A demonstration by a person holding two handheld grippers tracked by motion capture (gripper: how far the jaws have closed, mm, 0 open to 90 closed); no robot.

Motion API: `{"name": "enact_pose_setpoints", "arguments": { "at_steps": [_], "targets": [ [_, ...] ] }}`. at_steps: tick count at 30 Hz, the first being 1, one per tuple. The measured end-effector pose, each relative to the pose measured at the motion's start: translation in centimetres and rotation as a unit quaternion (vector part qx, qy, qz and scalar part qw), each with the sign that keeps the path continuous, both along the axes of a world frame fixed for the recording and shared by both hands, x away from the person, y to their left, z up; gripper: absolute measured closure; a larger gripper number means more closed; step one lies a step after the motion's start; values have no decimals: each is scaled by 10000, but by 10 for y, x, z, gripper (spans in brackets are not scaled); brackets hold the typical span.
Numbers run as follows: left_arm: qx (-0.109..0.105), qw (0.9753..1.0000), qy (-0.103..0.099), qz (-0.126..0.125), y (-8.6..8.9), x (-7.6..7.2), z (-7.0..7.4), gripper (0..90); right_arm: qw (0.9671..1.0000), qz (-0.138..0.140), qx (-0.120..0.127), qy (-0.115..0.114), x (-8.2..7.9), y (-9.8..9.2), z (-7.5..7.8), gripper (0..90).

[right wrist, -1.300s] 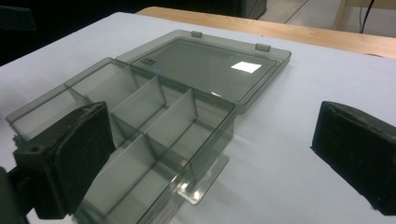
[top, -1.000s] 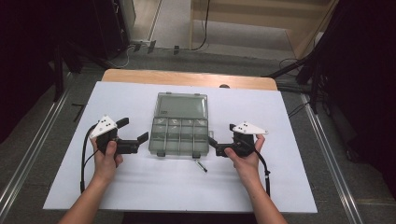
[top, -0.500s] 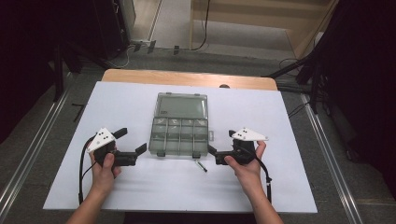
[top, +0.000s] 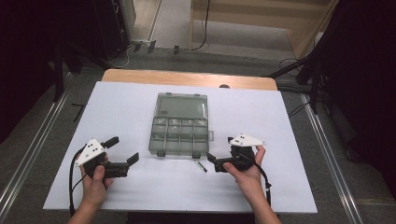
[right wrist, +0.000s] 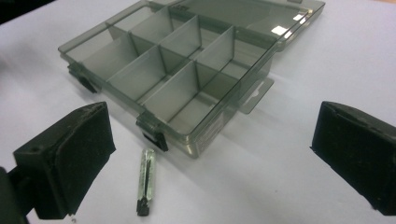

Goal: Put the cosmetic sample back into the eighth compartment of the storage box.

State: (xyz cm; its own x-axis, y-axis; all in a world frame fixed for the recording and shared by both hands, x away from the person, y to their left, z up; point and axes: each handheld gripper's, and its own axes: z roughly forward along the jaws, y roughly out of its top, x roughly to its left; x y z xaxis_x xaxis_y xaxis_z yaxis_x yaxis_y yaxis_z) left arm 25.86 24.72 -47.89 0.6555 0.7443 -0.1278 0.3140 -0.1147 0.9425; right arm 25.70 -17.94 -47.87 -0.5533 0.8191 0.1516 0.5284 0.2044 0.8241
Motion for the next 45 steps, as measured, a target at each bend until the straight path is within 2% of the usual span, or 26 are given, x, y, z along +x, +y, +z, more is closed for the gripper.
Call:
{"name": "enact_pose_setpoints", "arguments": {
  "at_steps": [8,13,15,17,24,27,29,38,41,45],
  "targets": [
    [45,9999,-104,73,15,-12,0,0,9993,150,-266,227,-3,8,-4,10],
    [44,9999,-66,127,22,-13,-3,0,9979,183,-474,398,-2,11,-5,74],
    [21,9998,-98,189,24,-13,-4,0,9968,189,-639,435,-3,13,-4,127],
    [70,9996,-179,221,25,-14,-5,0,9959,225,-698,533,-5,15,-4,152],
    [-122,9995,-120,253,30,-11,-9,0,9923,432,-805,840,-7,20,-6,299],
    [-161,9995,-77,267,32,-10,-10,0,9899,432,-904,1006,-7,26,-7,356],
    [-162,9995,-61,272,32,-9,-11,0,9887,485,-949,1052,-8,30,-6,396],
    [76,9996,-142,211,26,-11,-11,0,9857,571,-1124,1120,-9,40,-8,538],
    [66,9996,-148,218,26,-11,-12,0,9862,578,-1121,1071,-8,41,-8,579],
    [48,9997,-152,204,27,-11,-12,0,9848,685,-1135,1126,-7,45,-9,620]
  ]
}}
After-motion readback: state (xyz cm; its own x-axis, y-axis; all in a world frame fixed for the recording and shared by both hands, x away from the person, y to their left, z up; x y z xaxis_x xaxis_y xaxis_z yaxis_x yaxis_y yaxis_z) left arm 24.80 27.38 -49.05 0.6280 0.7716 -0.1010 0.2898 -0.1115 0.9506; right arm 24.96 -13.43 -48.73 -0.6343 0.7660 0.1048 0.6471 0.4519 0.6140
